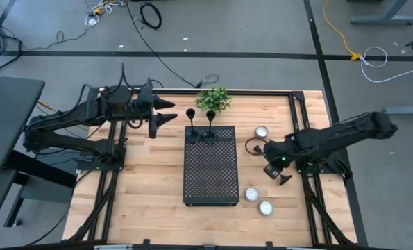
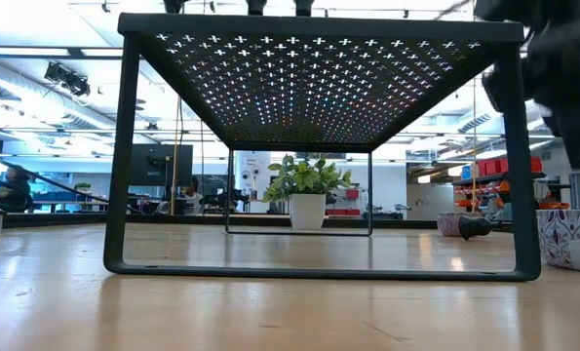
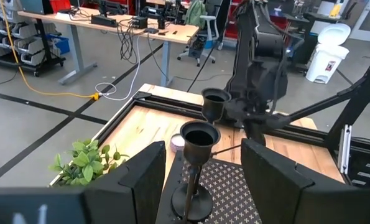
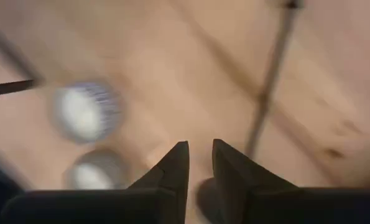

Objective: Pick & Place candle stick holders
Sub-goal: Put the black candle holder on the shelf

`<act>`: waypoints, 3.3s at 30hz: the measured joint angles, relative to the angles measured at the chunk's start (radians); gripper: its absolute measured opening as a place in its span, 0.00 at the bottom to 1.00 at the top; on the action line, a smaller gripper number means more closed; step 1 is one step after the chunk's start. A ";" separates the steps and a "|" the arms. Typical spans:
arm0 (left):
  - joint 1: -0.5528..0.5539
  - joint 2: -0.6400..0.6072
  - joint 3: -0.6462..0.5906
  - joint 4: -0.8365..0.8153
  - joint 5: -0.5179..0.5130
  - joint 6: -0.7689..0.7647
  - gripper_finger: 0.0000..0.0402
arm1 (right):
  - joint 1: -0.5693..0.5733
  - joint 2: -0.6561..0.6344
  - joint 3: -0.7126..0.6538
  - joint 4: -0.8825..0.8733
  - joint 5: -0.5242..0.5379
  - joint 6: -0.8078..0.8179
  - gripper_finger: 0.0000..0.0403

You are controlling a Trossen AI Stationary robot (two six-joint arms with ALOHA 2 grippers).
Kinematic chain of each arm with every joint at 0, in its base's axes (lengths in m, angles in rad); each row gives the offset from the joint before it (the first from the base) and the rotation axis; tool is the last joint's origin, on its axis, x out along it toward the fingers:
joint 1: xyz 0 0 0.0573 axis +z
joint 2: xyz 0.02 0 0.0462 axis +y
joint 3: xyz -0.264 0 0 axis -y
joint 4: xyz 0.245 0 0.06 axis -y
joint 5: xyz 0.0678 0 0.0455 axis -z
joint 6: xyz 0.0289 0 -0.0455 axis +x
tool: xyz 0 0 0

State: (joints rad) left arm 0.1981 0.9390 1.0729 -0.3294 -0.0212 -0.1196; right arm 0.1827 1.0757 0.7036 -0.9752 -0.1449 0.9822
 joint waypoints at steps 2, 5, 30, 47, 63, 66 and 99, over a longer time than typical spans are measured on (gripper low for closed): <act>0.000 0.000 0.000 -0.008 0.000 0.000 0.52 | -0.004 0.047 0.000 -0.053 0.024 0.001 0.17; 0.000 -0.001 0.000 -0.006 0.000 0.001 0.52 | -0.006 0.106 0.000 -0.088 0.068 -0.001 0.17; 0.000 0.000 0.000 -0.025 0.000 0.001 0.52 | -0.009 0.277 -0.049 0.124 0.261 -0.093 0.17; 0.000 0.000 0.000 -0.029 0.000 0.000 0.52 | -0.009 0.276 -0.089 0.166 0.276 -0.105 0.03; 0.000 0.000 0.000 -0.047 -0.001 0.000 0.52 | -0.046 -0.008 0.042 0.096 0.555 -0.203 0.00; 0.000 0.000 0.000 -0.051 -0.001 0.000 0.52 | -0.026 -0.089 0.057 0.201 0.659 -0.272 0.00; 0.000 0.000 0.000 -0.058 -0.010 0.011 0.52 | -0.060 0.087 -0.386 2.145 0.551 -1.132 0.00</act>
State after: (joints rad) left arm 0.1980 0.9394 1.0729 -0.3870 -0.0313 -0.1081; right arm 0.1227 1.1632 0.3176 1.1701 0.4063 -0.1502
